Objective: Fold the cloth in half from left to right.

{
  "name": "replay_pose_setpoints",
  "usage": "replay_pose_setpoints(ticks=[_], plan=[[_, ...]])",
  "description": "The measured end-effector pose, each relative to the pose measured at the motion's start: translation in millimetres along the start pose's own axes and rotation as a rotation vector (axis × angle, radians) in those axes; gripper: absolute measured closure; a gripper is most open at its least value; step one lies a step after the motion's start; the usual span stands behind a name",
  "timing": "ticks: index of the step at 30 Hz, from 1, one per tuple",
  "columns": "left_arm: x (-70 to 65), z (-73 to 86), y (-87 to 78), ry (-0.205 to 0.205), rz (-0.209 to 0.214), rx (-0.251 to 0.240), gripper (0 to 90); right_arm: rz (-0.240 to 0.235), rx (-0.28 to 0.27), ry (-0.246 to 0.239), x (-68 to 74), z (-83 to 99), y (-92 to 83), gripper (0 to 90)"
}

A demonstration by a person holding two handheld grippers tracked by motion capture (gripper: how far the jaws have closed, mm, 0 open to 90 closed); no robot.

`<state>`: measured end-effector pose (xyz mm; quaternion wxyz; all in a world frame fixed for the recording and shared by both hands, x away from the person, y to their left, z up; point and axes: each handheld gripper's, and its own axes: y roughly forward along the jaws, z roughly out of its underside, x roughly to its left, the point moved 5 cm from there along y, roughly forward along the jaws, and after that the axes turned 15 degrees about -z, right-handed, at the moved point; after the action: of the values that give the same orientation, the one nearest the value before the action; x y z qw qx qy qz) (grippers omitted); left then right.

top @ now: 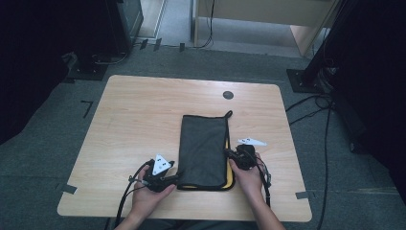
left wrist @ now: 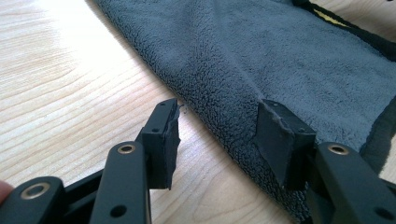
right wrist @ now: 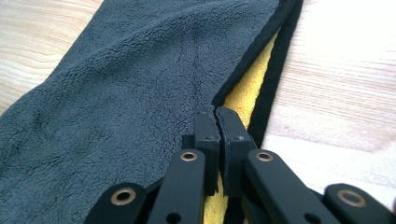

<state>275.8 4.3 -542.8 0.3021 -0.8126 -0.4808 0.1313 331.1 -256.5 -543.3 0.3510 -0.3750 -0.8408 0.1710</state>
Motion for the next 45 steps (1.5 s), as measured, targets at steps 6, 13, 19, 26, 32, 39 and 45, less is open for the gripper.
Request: replay_pose_setpoints(ticks=[6, 13, 19, 26, 32, 39, 45], plan=[[-0.9, 0.2, 0.2, 0.008, 0.001, 0.001, 49.2, 0.023, 0.011, 0.026, -4.8, -2.2, -14.2, 87.7], [-1.5, 0.4, 0.4, 0.013, 0.000, 0.003, 48.9, 0.077, 0.031, -0.003, -12.3, 2.3, -9.9, 72.8], [-1.6, 0.4, 0.4, 0.013, 0.003, 0.001, 48.7, 0.080, -0.006, -0.009, -4.4, 2.5, -31.3, 70.2], [-2.4, 0.5, 0.7, 0.018, -0.002, 0.001, 48.7, -0.005, 0.021, -0.021, 26.5, 30.0, -53.0, 72.9], [-3.5, 0.7, 0.4, 0.024, -0.003, -0.002, 48.6, -0.034, 0.074, -0.032, 43.1, 54.1, -54.2, 71.2], [-3.3, 0.7, 0.2, 0.024, 0.000, -0.004, 48.3, -0.084, 0.080, 0.005, 41.1, 64.8, -49.0, 71.6], [-3.0, 0.8, -0.1, 0.023, 0.002, -0.005, 48.1, -0.088, 0.100, -0.010, 44.3, 66.6, -47.9, 88.4]])
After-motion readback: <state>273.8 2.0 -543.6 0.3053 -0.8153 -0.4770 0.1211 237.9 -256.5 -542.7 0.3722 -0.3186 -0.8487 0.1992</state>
